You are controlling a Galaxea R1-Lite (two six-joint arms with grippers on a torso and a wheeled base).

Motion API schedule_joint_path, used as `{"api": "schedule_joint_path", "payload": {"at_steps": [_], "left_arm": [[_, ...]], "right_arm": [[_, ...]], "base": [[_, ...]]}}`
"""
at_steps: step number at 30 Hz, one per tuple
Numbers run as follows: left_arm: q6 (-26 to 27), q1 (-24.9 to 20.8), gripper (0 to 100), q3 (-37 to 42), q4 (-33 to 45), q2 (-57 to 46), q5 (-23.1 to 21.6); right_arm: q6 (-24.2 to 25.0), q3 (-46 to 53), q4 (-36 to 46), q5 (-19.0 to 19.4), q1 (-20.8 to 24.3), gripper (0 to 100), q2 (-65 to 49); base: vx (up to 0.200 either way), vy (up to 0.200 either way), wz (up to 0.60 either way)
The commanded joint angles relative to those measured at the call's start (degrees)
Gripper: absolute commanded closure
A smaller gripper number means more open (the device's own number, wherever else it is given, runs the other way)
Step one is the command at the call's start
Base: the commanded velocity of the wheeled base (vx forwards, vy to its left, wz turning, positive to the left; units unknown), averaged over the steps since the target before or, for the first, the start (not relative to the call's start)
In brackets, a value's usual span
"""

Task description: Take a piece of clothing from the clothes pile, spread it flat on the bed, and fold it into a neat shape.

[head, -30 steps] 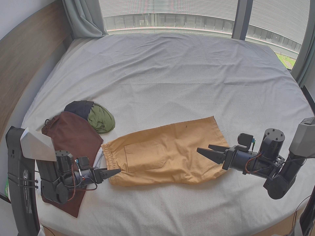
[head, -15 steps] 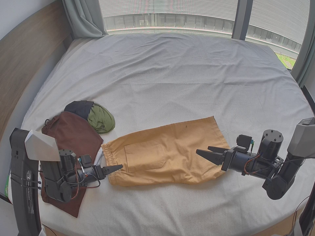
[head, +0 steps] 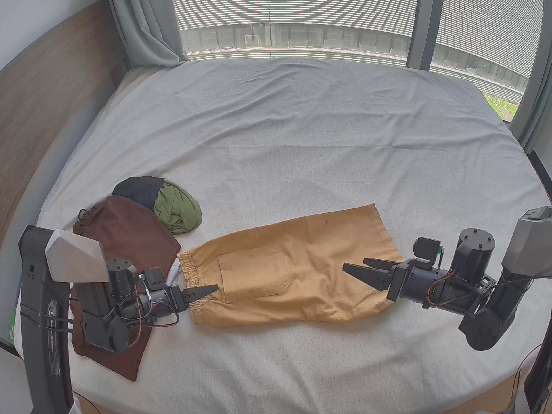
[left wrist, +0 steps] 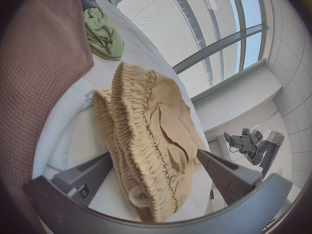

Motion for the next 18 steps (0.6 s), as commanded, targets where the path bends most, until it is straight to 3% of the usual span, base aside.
{"api": "schedule_joint_path", "payload": {"at_steps": [1, 5, 6, 18], "left_arm": [[0.0, -0.9, 0, -0.2, -0.2, 0.1, 1.2], [-0.2, -2.1, 0, -1.6, -0.2, 0.6, 4.7], [-0.2, -2.4, 100, -1.9, -0.2, 0.9, 5.2], [-0.2, -2.3, 100, -1.9, -0.2, 0.5, 5.2]], "right_arm": [[0.0, 0.0, 0.0, 0.0, -0.1, 0, 0.1], [0.0, 0.0, -0.1, 0.0, 0.0, 0, 0.1], [0.0, 0.0, 0.0, 0.0, 0.0, 0, 0.1], [0.0, 0.0, 0.0, 0.0, -0.1, 0, 0.1]], "base": [[0.0, 0.0, 0.0], [0.0, 0.0, 0.0], [0.0, 0.0, 0.0], [0.0, 0.0, 0.0]]}}
